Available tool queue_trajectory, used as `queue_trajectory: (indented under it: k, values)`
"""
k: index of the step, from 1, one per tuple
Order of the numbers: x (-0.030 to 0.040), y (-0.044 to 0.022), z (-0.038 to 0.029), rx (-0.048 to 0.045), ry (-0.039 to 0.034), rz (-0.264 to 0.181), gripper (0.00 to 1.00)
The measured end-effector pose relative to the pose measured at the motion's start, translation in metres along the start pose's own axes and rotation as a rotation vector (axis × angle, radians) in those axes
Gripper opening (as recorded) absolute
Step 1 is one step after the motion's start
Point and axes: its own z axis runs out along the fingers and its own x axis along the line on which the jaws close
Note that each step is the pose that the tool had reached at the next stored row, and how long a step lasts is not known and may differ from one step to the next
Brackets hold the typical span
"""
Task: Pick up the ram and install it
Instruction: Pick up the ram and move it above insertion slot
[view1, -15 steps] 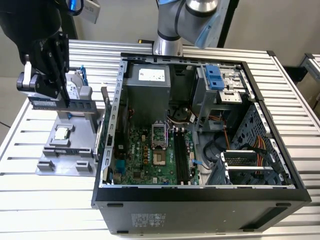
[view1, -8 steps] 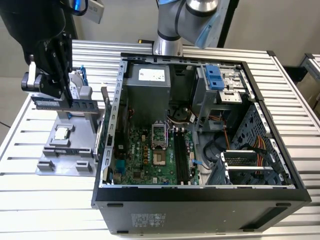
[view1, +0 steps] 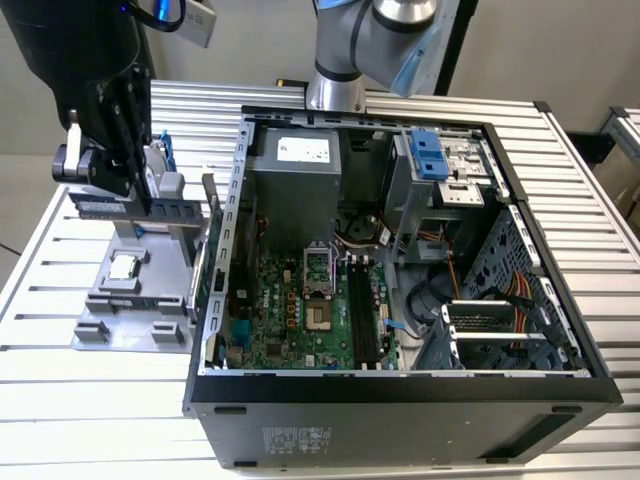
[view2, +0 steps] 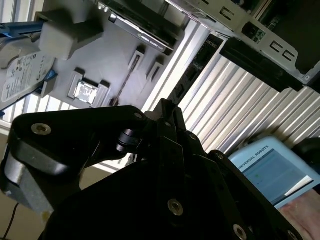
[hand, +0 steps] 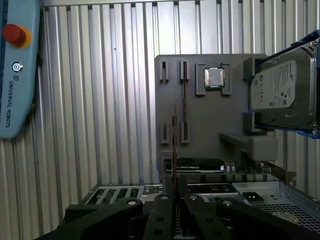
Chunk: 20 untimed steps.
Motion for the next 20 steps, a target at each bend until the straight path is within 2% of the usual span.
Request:
queue_trajectory:
  k: [20]
  values:
    - [-0.001,-0.0172,-0.0003,0.0,0.0,0.0,0.0]
